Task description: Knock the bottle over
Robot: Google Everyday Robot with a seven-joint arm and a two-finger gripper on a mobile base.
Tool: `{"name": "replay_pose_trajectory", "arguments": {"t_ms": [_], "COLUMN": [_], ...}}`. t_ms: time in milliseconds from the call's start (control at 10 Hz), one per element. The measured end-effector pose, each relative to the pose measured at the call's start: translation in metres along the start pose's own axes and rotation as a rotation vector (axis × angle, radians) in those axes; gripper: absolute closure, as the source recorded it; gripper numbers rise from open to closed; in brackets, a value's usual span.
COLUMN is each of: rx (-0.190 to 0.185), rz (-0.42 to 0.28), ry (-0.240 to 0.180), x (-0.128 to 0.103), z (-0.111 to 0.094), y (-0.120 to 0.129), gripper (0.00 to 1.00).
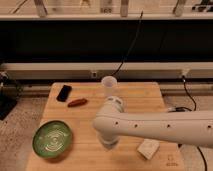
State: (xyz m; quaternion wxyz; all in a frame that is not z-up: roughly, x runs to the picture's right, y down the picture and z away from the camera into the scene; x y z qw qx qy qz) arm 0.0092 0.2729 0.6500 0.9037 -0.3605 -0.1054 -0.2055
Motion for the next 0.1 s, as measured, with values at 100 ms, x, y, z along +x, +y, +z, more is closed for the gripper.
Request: {"name": "replay_pose_trajectory", "arguments": {"t_ms": [100], "rx": [0.002], "rz": [0.009], "ry": [0.002], "x": [0.0028], "z": [0.0002], "y": [-0.0031], "gripper": [0.97]}}
